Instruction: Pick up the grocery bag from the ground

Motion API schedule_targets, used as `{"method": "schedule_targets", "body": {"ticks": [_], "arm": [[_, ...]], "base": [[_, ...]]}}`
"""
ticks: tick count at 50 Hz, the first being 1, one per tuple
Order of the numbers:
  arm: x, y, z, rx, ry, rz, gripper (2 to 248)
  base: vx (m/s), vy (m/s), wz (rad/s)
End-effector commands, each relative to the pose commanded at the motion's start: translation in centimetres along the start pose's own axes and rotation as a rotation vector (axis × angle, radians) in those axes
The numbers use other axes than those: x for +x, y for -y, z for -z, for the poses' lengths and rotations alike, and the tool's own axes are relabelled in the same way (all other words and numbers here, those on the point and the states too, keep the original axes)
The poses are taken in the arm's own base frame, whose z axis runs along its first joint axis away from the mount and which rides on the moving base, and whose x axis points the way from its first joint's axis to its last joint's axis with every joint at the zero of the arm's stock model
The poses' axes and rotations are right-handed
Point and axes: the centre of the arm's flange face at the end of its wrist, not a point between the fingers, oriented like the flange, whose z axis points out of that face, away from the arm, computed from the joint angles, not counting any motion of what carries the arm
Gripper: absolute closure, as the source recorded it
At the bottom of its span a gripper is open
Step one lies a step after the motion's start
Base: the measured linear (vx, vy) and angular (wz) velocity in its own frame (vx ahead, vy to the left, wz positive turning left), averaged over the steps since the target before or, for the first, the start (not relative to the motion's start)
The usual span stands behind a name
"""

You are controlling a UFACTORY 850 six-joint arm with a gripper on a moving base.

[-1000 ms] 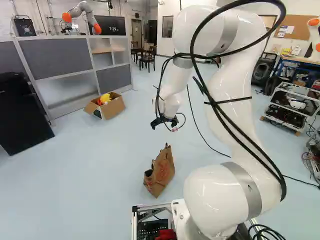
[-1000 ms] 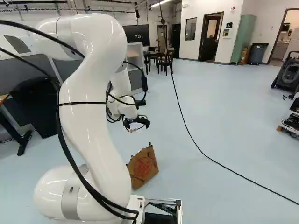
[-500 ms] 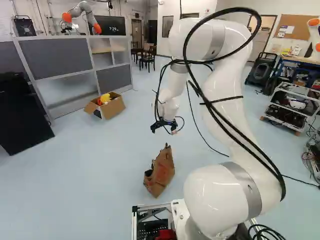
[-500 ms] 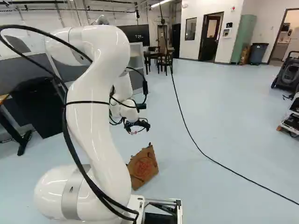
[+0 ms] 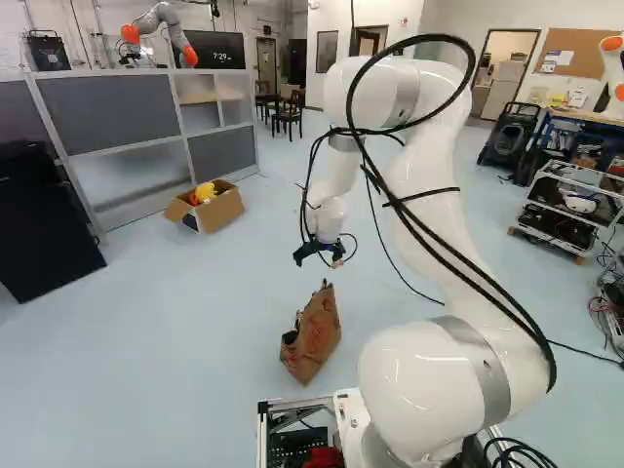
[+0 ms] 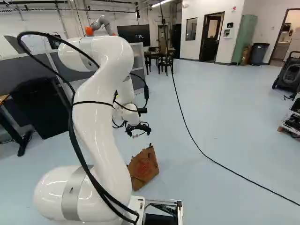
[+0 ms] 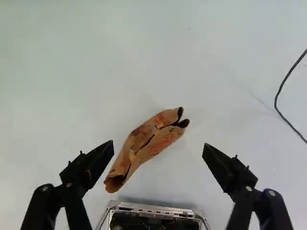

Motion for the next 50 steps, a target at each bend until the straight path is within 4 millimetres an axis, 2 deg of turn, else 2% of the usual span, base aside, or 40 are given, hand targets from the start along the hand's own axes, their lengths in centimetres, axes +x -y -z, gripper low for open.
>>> {"method": "schedule_targets", "body": {"ticks": [20,50], "arm": [[-0.4,0.0,-2.9,0.0,0.031,-0.023,3],[-1.2,0.0,-7.2,-0.015,0.07,-0.421,3]], "base": [[0.0,0.0,0.0],[0.0,0.0,0.0]]}}
